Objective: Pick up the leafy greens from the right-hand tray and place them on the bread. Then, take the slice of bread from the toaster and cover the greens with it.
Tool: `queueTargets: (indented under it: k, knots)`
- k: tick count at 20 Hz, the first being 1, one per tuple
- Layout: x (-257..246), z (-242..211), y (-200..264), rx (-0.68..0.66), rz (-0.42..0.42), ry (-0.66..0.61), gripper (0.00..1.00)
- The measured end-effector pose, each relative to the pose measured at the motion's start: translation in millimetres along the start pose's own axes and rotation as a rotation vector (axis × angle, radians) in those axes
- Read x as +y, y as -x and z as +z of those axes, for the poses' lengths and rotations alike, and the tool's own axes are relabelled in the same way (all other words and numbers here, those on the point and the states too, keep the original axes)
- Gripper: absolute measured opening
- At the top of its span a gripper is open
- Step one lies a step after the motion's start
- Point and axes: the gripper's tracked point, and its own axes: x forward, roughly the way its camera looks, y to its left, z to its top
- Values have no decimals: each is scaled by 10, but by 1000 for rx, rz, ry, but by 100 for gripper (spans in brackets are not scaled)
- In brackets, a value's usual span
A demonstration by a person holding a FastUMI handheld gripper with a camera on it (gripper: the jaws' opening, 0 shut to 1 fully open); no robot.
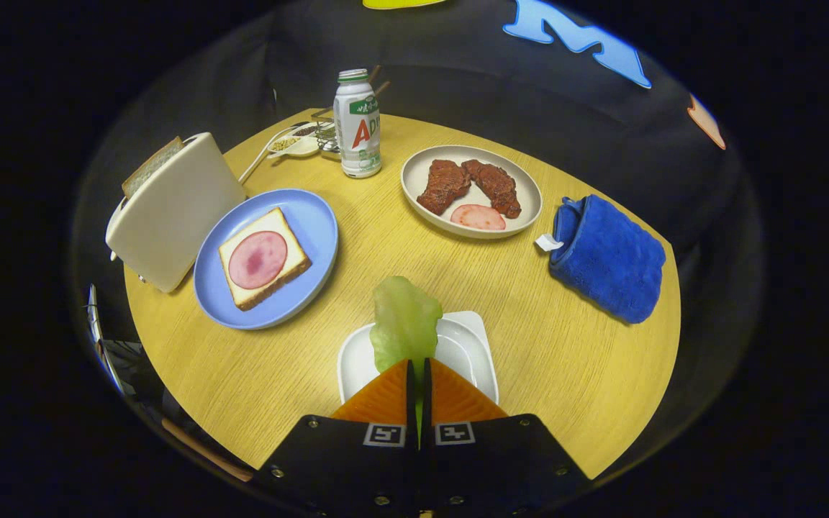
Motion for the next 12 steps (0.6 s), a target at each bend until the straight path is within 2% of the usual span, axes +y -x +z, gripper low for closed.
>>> queueTargets:
  k: [7,12]
  knots:
    - [263,230,106,-52,17,-29,1]
    - [666,408,47,-54,77,-45,1]
